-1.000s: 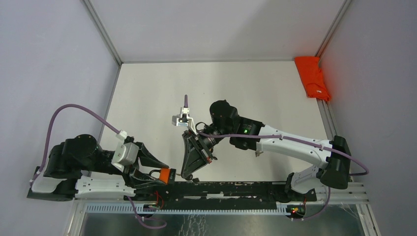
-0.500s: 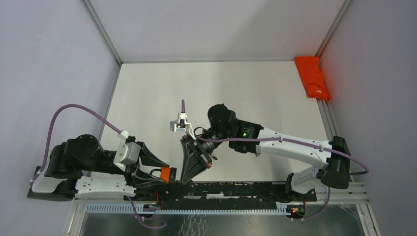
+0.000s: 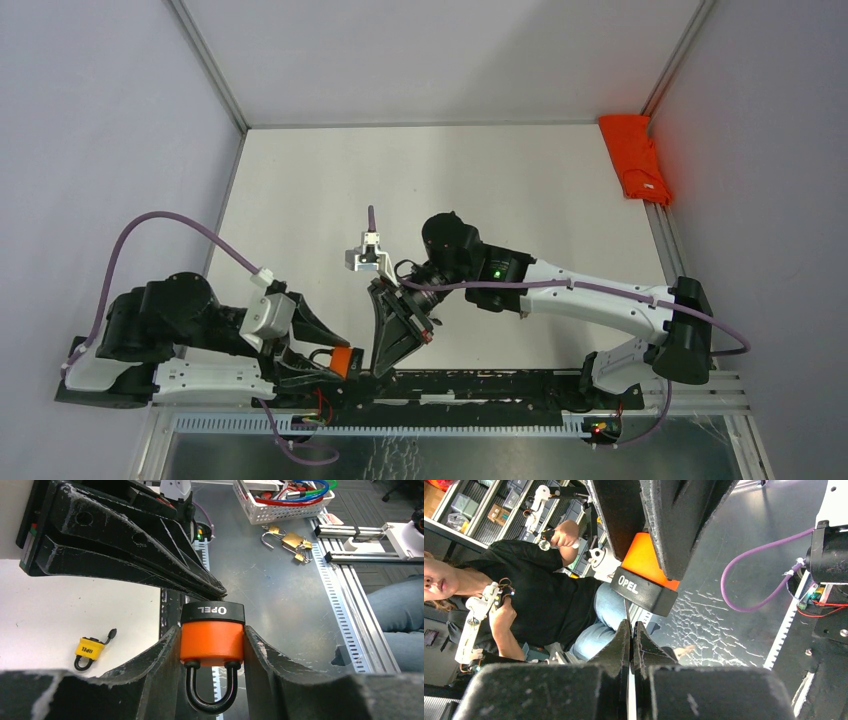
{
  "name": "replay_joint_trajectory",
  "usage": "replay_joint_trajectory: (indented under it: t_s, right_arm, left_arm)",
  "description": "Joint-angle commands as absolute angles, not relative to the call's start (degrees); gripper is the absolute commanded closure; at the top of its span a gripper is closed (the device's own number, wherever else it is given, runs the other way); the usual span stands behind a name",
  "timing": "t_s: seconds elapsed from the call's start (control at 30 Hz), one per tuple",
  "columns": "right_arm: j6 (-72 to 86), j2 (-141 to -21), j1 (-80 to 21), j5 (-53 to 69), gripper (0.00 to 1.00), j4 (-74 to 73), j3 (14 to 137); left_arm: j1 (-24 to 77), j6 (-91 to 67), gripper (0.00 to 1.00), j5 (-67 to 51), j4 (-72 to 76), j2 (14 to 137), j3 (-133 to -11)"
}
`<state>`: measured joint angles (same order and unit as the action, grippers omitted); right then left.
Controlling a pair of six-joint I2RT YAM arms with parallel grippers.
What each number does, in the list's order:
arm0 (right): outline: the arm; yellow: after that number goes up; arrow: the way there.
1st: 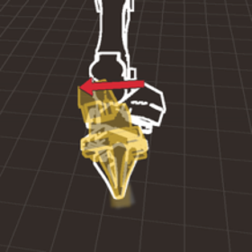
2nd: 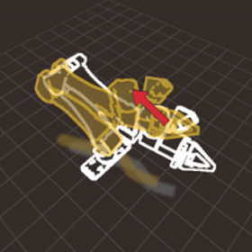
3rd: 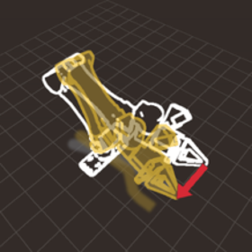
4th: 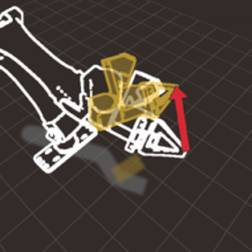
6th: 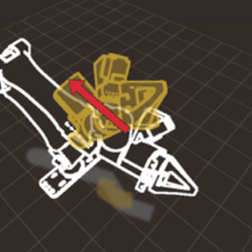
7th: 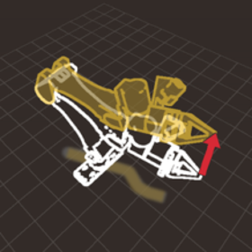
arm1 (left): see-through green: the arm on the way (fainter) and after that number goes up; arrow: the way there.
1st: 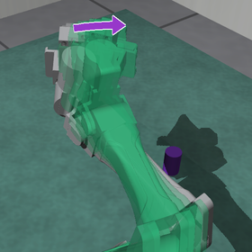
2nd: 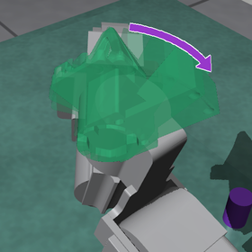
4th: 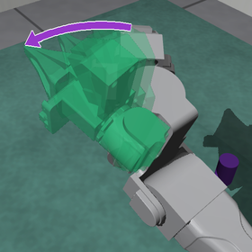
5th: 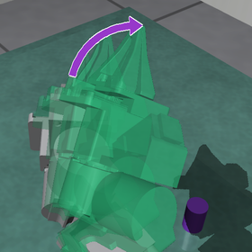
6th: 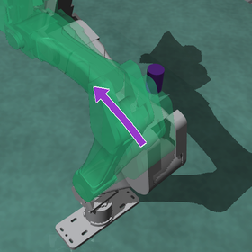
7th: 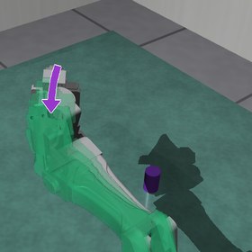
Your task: Unlock with the key
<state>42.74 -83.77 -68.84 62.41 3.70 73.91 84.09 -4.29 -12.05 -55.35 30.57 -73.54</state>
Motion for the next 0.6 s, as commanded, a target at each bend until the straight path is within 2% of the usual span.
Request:
replay_joint_trajectory:
  t_s: [0.0, 0.57]
  right_arm:
    - [43.45, -82.8, -67.97, 60.62, 1.0, 7.45, 73.39]
    - [46.66, -81.96, -66.15, 60.71, 1.0, 11.78, 71.1]
  left_arm:
    - [84.45, -4.12, 0.98, -13.88, -51.68, 31.87, -73.92]
    - [84.46, -3.71, 0.98, -14.12, -51.14, 31.43, -73.07]
